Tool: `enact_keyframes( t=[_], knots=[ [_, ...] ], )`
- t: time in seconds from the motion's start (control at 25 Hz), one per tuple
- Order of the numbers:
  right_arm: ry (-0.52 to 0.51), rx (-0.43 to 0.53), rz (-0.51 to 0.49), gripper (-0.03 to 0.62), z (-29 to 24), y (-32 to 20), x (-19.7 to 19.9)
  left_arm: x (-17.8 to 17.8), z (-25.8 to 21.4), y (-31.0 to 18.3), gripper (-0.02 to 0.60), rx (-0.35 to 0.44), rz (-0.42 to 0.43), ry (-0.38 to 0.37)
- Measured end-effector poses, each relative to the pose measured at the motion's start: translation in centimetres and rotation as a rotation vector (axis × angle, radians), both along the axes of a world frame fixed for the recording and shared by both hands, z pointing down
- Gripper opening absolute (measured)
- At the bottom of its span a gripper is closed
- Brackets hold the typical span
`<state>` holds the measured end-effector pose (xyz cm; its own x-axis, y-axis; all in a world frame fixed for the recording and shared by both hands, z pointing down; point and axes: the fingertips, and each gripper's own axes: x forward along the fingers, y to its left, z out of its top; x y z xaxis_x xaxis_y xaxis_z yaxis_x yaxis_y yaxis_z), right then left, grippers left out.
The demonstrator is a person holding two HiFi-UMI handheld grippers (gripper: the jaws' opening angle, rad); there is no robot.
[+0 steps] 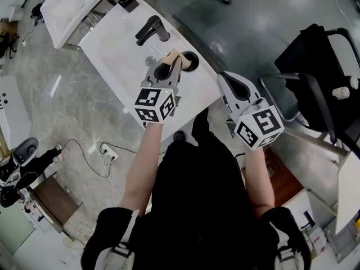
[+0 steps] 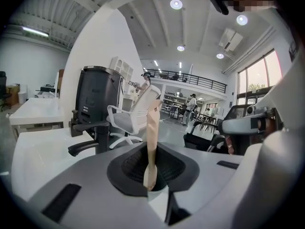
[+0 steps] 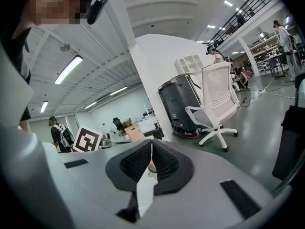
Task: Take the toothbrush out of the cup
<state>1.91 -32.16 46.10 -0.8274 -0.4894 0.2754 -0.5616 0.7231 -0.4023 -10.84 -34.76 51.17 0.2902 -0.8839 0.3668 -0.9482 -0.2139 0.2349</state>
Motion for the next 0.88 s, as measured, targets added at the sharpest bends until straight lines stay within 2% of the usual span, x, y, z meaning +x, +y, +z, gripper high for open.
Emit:
enact_keyframes(
  t=[0.56, 0.88],
  knots=[
    [-0.027, 0.106, 0.041, 0.032, -4.2, 3.7, 0.3, -0.3, -6.5, 2.7, 0.046, 0.166, 0.009, 0.035],
    [-0.036, 0.143, 0.067, 0.032, -6.3, 7.7, 0.3, -0.4, -8.3, 6.6, 0.046, 0.194, 0.028, 0.048]
  ],
)
